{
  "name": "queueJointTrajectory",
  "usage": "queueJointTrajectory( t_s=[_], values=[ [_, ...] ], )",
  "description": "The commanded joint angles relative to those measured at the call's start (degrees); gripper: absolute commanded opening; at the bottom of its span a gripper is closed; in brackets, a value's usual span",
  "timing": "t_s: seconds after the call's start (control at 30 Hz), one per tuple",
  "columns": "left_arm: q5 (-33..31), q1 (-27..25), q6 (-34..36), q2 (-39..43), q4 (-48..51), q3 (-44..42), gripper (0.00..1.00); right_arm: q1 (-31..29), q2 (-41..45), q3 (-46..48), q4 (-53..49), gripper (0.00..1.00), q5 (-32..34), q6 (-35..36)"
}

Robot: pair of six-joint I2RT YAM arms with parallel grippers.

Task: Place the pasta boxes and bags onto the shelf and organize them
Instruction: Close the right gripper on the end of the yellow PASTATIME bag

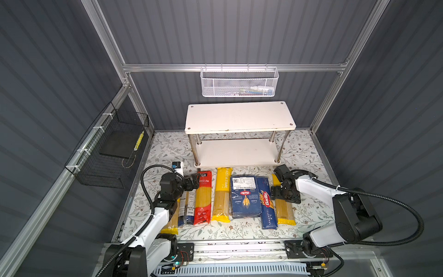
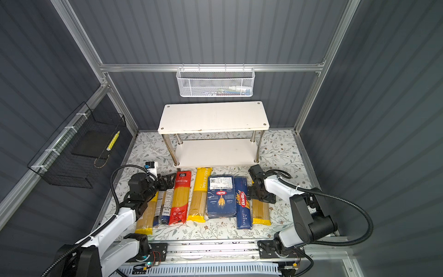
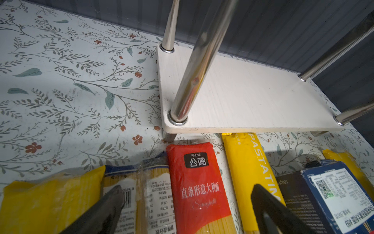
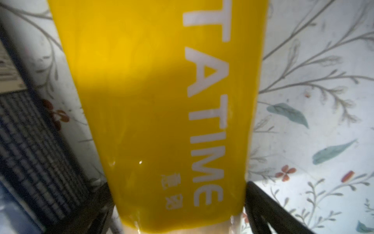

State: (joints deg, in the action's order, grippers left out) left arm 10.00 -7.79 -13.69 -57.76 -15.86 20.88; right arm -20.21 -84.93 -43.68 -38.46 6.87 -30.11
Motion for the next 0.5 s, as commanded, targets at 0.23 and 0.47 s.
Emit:
queueJointTrajectory(
  t_s=[0.23, 0.47],
  values=[
    [-1.55, 0.22, 0.34, 0.92, 0.39, -0.10, 1.00, -0.01, -1.28, -0.96, -1.26, 0.95, -0.64, 1.22],
    [-1.74, 0.21, 0.25, 0.94, 0.39, -0.10, 1.00, 0.08, -1.89, -0.64, -0.60, 0.83, -2.45, 2.43]
  ],
)
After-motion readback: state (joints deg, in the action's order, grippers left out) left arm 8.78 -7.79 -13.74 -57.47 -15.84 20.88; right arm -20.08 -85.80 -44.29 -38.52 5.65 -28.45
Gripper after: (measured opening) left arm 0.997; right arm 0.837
